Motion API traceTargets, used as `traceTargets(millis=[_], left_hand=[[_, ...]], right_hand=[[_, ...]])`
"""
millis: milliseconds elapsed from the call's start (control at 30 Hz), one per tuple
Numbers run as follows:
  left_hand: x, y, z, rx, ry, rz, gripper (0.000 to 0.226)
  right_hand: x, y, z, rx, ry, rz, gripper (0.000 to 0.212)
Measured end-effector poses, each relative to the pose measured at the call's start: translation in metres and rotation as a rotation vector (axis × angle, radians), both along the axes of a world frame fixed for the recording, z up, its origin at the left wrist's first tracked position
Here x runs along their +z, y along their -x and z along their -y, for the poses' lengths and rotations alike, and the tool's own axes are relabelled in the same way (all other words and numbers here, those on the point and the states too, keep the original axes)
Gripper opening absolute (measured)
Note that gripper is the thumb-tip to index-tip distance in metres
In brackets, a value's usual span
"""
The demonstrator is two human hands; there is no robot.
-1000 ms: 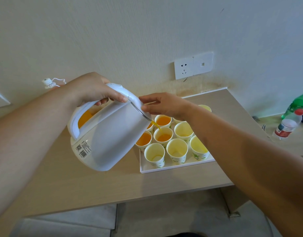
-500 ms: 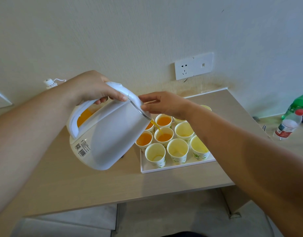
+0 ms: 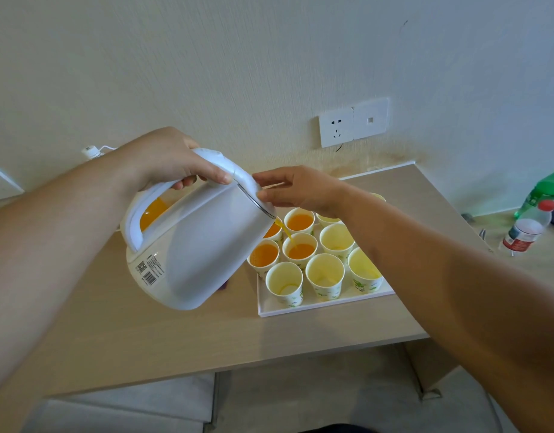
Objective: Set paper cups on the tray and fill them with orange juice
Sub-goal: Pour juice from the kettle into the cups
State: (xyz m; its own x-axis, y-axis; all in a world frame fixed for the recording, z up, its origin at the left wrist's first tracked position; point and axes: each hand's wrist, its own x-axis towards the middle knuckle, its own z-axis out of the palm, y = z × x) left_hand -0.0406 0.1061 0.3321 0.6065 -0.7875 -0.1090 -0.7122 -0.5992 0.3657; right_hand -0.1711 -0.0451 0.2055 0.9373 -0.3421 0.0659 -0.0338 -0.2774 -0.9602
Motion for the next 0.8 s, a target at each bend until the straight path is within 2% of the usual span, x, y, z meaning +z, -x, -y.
traceTargets(millis=[800], left_hand=[[0.0057,0.0051,0.0008,-0.008,-0.001,0.019,0.037]], right_hand=[[0.0043,0.0004,0.0001,-0.003,-0.018,0.006,0.048]])
